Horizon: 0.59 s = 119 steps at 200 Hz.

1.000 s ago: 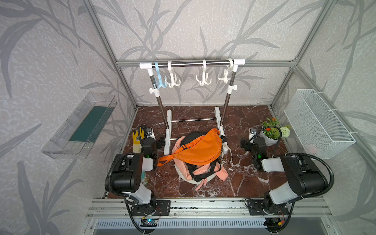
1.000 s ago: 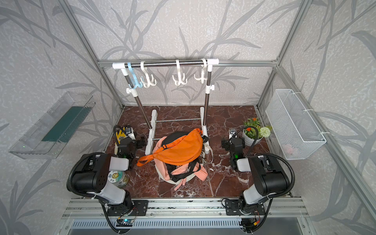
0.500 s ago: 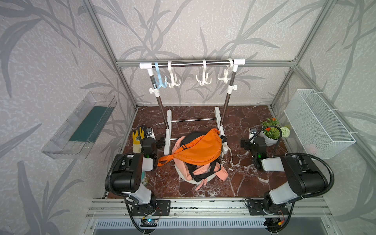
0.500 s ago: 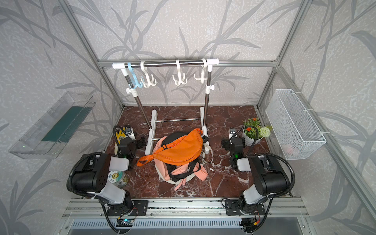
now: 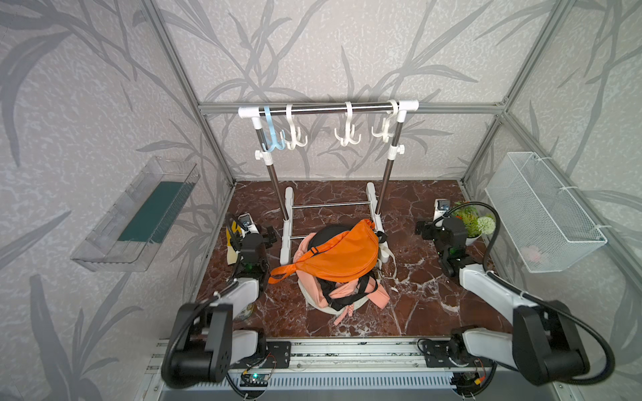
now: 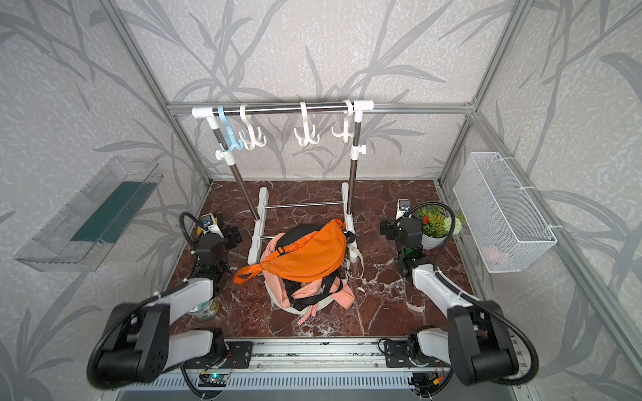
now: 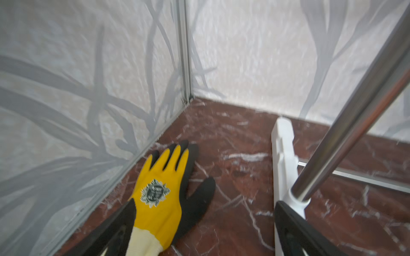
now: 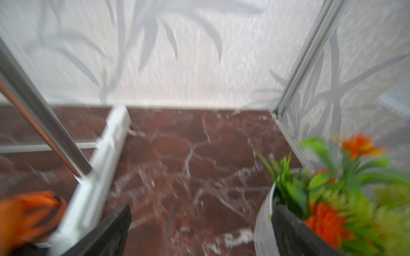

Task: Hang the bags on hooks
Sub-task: Pick up the bag from the bag.

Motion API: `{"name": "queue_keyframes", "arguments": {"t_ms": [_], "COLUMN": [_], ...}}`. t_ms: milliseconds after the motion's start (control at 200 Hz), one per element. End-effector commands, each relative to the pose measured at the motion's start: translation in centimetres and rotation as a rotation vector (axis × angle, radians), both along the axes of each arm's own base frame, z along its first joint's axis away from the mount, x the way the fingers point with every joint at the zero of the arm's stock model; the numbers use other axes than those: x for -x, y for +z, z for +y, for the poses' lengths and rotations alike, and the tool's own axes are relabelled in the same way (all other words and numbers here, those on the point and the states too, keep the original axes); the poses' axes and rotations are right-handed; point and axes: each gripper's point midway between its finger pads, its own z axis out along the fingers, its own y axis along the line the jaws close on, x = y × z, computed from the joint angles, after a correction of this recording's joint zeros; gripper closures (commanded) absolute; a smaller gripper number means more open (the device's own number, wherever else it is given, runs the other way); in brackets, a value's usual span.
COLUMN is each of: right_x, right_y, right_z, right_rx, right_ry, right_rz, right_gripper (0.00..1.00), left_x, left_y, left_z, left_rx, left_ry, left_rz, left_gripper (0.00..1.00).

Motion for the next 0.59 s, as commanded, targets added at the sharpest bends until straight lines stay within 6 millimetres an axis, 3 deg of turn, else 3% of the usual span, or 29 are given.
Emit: {"name": "queue_keyframes", "arguments": {"t_ms": [0, 60, 115, 220, 345, 495, 590], "right_x": [1.7, 3.0, 4.5, 9.1, 14.7, 20.0, 20.9], "right_y": [-0.3, 0.5, 0.6, -0.2, -1.4, -3.1, -5.0], "right_z": [5.1, 9.0, 12.3, 19.8, 27.1, 33.5, 35.7], "right_rx": [-0.134, -0.129, -0.009, 0.329, 0.391, 0.502, 0.539], "right_ry": [0.283, 0.444, 0.518, 0.72, 1.007, 1.238, 1.284], "right_rz": [0.077, 0.094, 0.165, 0.25, 0.358, 0.436, 0.487], "right_gripper": [0.03, 0.12, 0.15, 0.15, 0.2, 0.22, 0.23], "left_x": [2.6, 3.3, 3.9, 5.0, 5.3, 4.8, 4.4], "left_y": [1.9, 2.2, 2.1, 1.7, 2.2, 2.4, 2.5], "left_z": [1.3, 0.5, -0.1, -1.0, -1.5, -1.9, -2.3], "left_rx": [0.178, 0.226, 0.261, 0.317, 0.346, 0.391, 0.421], "left_ry": [0.102, 0.062, 0.028, -0.008, -0.046, -0.082, -0.109], "left_rz": [-0.01, -0.001, 0.019, 0.059, 0.046, 0.04, 0.034], "left_gripper": [0.01, 0.01, 0.02, 0.03, 0.03, 0.03, 0.03]}}
